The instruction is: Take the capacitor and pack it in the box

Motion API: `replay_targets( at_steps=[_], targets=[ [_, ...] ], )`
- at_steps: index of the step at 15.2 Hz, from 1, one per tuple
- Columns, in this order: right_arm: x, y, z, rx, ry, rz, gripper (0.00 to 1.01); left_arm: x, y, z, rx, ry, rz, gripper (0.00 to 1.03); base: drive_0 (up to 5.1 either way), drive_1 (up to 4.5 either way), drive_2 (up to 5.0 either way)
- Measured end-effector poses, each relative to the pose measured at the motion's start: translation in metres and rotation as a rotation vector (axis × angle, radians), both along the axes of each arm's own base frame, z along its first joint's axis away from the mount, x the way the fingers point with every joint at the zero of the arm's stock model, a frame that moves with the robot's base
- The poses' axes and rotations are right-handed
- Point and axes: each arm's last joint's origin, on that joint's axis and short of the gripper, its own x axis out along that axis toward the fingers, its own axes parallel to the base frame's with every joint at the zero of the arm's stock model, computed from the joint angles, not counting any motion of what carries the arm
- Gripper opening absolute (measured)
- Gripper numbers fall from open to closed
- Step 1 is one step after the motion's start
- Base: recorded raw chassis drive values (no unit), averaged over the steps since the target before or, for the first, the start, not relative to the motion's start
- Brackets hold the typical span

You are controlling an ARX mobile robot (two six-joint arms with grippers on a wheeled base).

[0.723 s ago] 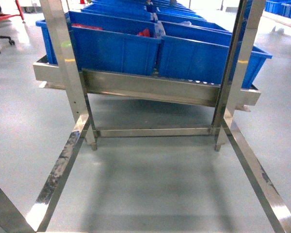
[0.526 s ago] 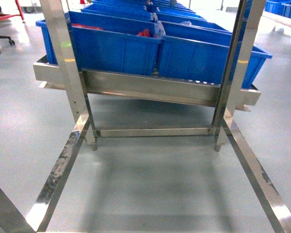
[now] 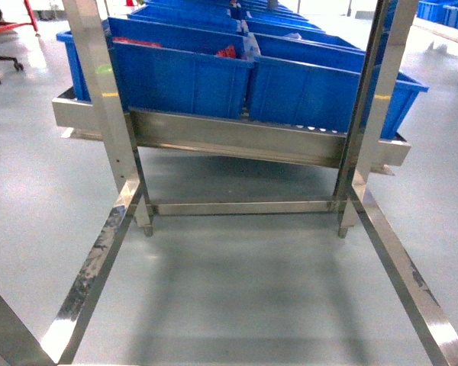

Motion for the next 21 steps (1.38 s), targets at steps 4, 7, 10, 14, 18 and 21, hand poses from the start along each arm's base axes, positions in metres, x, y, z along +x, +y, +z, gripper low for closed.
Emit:
replay_targets(
  at_steps=[4, 7, 10, 14, 18, 21],
  targets=[
    [0.0000, 0.0000, 0.0000, 0.000, 0.000, 0.000, 0.98, 0.0000, 0.0000, 0.0000, 0.000, 0.000, 0.000, 0.98, 0.0, 0.00, 0.0],
    [0.0000, 0.0000, 0.0000, 0.000, 0.000, 0.000, 0.98, 0.0000, 0.0000, 0.0000, 0.000, 0.000, 0.000, 0.98, 0.0, 0.00, 0.0],
    [0.0000, 0.0000, 0.0000, 0.000, 0.000, 0.000, 0.98, 0.0000, 0.0000, 0.0000, 0.000, 0.000, 0.000, 0.98, 0.0, 0.00, 0.0],
    [0.0000, 0.0000, 0.0000, 0.000, 0.000, 0.000, 0.98, 0.0000, 0.0000, 0.0000, 0.000, 0.000, 0.000, 0.98, 0.0, 0.00, 0.0],
    [0.0000, 0.0000, 0.0000, 0.000, 0.000, 0.000, 0.98, 0.0000, 0.0001, -0.0001, -0.001, 0.001, 0.003, 0.98, 0.0, 0.00, 0.0],
    [0.0000, -0.0001, 0.0001, 0.001, -0.001, -0.002, 0.98, 0.0000, -0.0001, 0.0000, 0.000, 0.000, -0.002, 0.98, 0.0, 0.00, 0.0]
  ],
)
